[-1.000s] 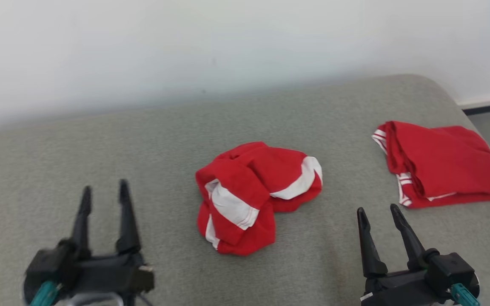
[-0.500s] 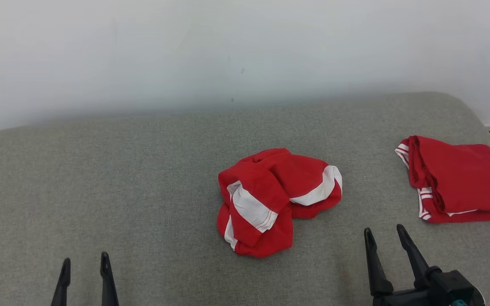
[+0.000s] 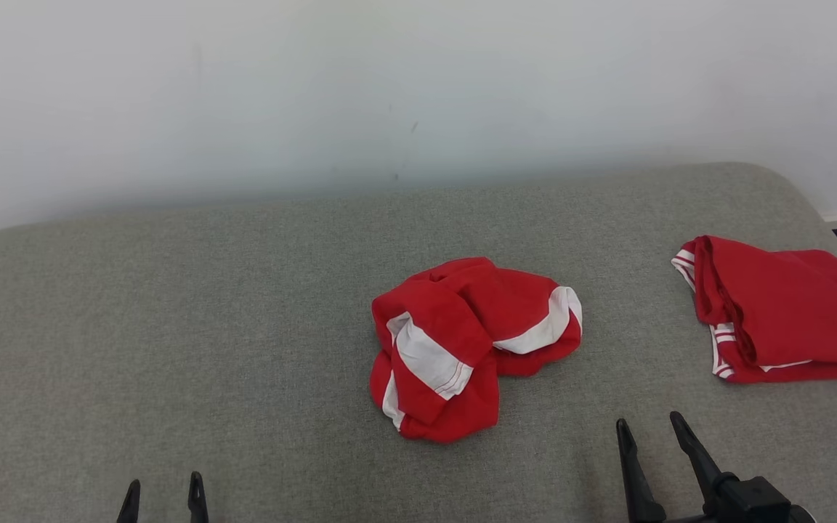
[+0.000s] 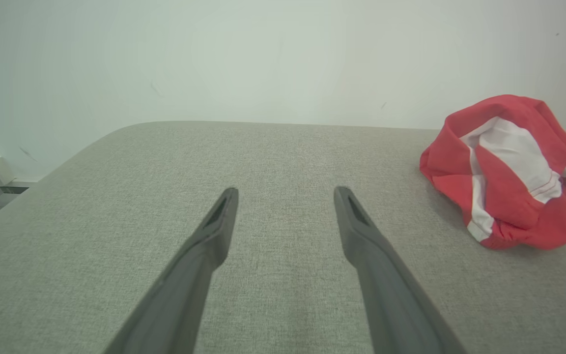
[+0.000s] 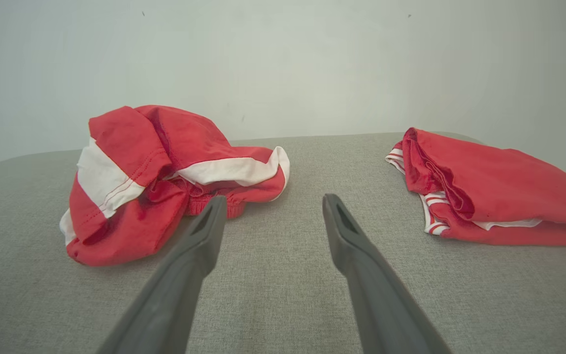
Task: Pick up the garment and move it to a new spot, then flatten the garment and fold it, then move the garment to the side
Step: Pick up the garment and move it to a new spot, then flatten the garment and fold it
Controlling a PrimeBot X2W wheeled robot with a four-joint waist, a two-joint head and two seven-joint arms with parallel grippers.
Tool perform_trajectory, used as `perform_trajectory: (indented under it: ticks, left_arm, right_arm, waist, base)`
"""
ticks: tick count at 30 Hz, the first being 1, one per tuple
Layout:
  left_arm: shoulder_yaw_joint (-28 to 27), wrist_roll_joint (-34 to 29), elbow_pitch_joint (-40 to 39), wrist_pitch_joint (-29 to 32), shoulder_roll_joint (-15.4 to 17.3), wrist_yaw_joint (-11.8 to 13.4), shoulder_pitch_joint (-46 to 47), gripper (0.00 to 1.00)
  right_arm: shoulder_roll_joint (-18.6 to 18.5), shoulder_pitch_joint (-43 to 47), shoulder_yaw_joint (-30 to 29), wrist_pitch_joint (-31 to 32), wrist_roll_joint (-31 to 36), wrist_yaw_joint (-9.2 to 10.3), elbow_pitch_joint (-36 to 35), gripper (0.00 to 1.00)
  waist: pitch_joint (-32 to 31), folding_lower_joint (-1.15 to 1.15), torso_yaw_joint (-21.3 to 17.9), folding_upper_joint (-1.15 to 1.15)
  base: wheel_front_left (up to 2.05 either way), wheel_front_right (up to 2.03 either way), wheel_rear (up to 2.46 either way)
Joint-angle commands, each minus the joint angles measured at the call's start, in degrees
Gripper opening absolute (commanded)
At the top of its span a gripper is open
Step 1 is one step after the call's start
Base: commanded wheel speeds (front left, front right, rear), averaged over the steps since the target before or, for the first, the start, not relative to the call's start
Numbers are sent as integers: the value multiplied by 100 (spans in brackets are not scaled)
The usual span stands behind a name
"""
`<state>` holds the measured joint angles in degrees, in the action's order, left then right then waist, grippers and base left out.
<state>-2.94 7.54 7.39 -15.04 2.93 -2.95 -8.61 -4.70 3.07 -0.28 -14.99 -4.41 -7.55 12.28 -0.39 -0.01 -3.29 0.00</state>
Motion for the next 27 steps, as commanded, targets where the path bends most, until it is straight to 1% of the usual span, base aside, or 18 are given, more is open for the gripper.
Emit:
perform_trajectory:
  ticks: [1,27]
  left_arm:
    - [0,-26,-5,-15,-6,9,62,100]
    - [106,-1,-60,-16,-6,23,117,100]
  right_arm:
    - [33,-32,-2,-24,24,15,-10,100]
    - [100,-93,22,-25,96,15,-96,100]
  waist:
    - [0,1,-2,0]
    - [33,1,-31,0]
  base:
    - [0,0,0]
    - [0,0,0]
